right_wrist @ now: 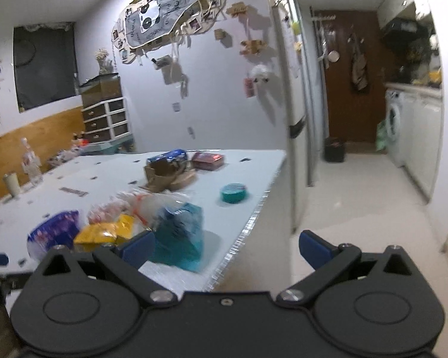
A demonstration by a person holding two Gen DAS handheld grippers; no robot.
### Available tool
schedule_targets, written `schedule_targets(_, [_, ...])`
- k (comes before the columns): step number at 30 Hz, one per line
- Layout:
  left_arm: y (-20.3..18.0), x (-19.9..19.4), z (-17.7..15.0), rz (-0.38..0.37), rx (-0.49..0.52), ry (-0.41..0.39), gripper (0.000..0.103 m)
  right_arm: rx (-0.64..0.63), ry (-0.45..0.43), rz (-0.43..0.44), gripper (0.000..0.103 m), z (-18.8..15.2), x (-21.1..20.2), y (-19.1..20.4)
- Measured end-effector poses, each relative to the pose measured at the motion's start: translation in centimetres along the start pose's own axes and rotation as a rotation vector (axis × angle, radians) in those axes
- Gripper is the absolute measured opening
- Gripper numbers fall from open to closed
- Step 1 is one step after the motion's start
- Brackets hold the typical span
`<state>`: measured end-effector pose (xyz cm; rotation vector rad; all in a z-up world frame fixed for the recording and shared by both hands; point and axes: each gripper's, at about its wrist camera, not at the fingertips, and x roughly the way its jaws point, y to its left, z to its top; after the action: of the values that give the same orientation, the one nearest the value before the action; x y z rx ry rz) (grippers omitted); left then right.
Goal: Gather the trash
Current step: 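Grasp the teal plastic bag with the right tool while the left tool grasps the blue wrapper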
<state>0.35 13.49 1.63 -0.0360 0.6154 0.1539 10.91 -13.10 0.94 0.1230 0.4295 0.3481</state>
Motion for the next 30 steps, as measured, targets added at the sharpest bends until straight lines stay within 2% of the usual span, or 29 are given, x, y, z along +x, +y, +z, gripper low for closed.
schedule_targets(6, [2.8, 0.2, 0.4, 0.058, 0.011, 0.002, 0.103, -0.011, 0.051, 0.055, 0.103, 1.0, 5.5, 1.1])
schedule_targets(9, [3.8, 0.4, 0.6, 0.078, 0.039, -0.009, 0.103, 0.009, 0.085, 0.111, 0.103, 1.3, 8.1, 1.4])
schedule_targets(14, [4.6, 1.0, 1.5, 0.036, 0.096, -0.011, 0.103, 0.042, 0.135, 0.187, 0.103, 1.5, 11.6, 2.1])
schedule_targets(19, [5.2, 1.7, 3.3, -0.051, 0.124, 0.025, 0.103, 0.099, 0.176, 0.213, 0.101, 0.8, 14.0, 2.4])
schedule_targets(21, [5.4, 2.1, 4.0, -0.088, 0.132, 0.036, 0.103, 0.117, 0.186, 0.237, 0.096, 0.4, 14.5, 2.4])
schedule_targets(24, [6.0, 3.1, 5.2, -0.195, 0.118, 0.053, 0.103, 0.174, 0.21, 0.291, 0.087, -0.2, 15.1, 2.1])
schedule_targets(27, [5.7, 4.4, 6.3, -0.195, 0.143, 0.083, 0.103, 0.192, 0.207, 0.283, 0.075, -0.6, 15.1, 1.9])
schedule_targets(28, [5.6, 4.9, 6.6, -0.191, 0.154, 0.095, 0.103, 0.193, 0.21, 0.279, 0.074, -0.6, 15.1, 1.8])
schedule_targets(30, [5.6, 5.8, 7.1, -0.224, 0.153, 0.113, 0.103, 0.201, 0.215, 0.284, 0.067, -0.6, 15.0, 1.6])
